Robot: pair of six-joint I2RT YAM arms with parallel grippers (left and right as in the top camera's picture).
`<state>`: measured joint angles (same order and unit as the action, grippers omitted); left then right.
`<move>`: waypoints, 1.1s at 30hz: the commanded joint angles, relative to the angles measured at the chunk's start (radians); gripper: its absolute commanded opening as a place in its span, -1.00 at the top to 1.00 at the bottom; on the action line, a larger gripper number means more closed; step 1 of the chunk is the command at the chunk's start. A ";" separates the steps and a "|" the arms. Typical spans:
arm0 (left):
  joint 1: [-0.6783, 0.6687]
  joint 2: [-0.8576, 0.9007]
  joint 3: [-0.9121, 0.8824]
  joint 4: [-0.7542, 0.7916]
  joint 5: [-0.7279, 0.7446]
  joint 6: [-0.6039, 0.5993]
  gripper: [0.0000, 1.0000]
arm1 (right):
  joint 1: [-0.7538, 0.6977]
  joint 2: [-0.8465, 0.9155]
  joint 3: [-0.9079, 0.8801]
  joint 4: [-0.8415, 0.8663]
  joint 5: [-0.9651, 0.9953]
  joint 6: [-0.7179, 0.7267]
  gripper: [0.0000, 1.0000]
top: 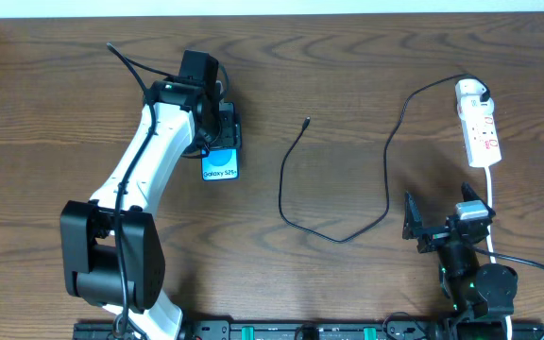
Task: Plug charger to phone and switch on socket
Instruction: 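Lift the phone with the left gripper and tilt it upright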
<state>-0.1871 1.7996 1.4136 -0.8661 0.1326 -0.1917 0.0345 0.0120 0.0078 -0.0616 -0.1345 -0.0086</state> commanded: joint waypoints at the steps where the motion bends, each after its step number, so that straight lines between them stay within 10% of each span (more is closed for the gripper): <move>1: 0.001 -0.030 0.009 -0.013 0.017 -0.042 -0.46 | -0.001 -0.006 -0.002 -0.002 0.004 -0.008 -0.99; 33: 0.001 -0.030 0.009 -0.007 0.762 -0.178 -0.45 | -0.001 -0.006 -0.002 -0.002 0.004 -0.008 -0.98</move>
<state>-0.1871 1.7996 1.4136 -0.8822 0.7586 -0.3233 0.0345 0.0120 0.0078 -0.0616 -0.1345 -0.0086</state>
